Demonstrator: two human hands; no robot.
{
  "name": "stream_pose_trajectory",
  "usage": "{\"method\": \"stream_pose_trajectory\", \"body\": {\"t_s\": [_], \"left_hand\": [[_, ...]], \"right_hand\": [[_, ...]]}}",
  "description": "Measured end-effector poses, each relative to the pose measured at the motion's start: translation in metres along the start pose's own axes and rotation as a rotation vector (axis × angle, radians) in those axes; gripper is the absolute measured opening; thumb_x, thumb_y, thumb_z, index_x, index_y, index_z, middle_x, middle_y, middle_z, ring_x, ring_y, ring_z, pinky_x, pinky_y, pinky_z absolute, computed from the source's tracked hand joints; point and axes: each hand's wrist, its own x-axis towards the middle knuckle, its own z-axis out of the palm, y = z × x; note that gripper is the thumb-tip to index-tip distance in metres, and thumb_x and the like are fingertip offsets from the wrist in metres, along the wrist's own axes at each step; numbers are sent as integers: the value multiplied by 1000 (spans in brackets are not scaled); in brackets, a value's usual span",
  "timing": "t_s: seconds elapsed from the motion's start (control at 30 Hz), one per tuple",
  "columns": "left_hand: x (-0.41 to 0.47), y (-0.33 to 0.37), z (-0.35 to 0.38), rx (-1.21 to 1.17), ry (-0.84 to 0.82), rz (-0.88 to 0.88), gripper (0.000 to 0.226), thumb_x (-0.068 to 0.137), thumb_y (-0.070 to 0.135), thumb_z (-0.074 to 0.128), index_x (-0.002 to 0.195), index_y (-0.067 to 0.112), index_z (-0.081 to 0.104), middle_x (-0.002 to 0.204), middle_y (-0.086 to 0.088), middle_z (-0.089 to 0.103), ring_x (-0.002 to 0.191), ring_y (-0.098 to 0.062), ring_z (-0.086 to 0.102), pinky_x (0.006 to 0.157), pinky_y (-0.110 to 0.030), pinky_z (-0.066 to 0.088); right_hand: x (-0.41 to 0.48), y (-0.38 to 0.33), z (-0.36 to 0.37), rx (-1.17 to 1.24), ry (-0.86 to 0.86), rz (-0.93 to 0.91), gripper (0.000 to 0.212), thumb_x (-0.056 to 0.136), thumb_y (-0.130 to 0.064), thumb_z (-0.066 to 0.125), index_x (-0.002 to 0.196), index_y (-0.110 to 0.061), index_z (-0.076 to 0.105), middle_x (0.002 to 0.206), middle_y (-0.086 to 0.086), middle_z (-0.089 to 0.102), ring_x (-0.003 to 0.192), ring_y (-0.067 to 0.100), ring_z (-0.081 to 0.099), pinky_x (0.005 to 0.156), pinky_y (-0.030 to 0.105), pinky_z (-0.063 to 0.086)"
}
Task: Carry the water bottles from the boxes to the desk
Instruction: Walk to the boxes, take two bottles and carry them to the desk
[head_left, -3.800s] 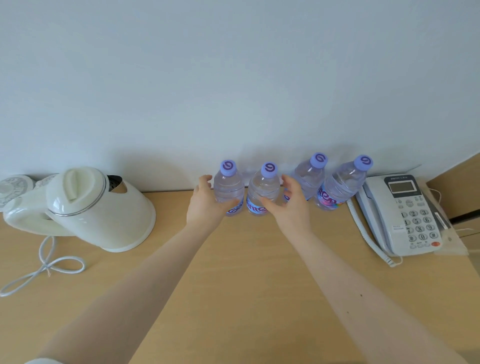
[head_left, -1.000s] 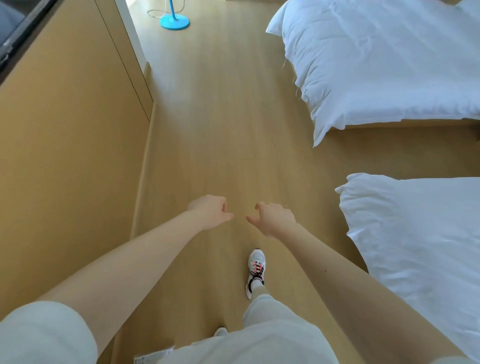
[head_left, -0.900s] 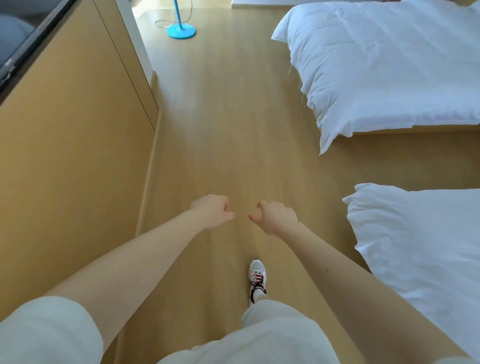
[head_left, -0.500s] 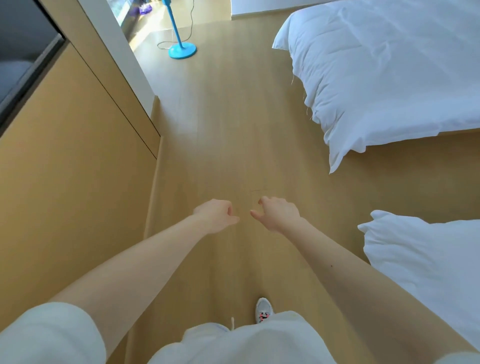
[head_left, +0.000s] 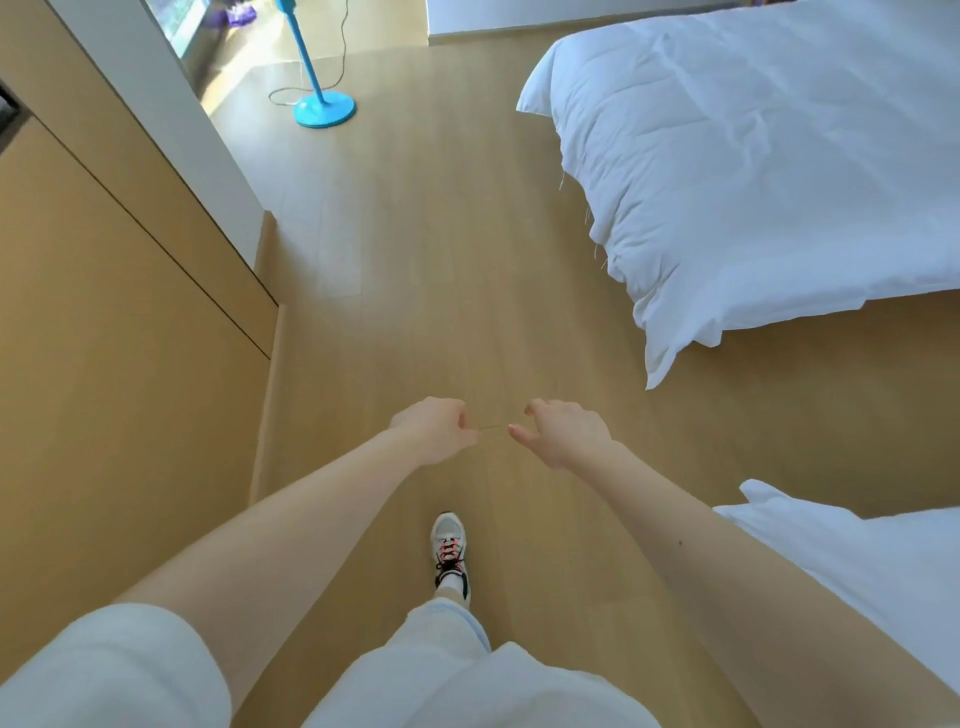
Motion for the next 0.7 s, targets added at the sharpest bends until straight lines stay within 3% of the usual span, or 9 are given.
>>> {"method": "stream_pose_trajectory", "body": {"t_s": [0.4,0.7], "left_hand": [[178,-47,-143,170,9,109,32,97,43,45,116,20,56,115,-2,61,106,-24,57,81,-33,44],[267,-55,-195,244,-82,106,35,98,41,44,123,19,53,115,-3,61,104,-24,58,77,-32,45]], "right_hand": [[179,-33,-116,-41,-19,70,55,100,-53,34,141,-17,40,137,7,51,126,26,46,96,39,39],[265,-26,-162,-21,-64,90,53,101,-52,32,138,-16,42,136,7,50,125,26,46,96,39,40]]}}
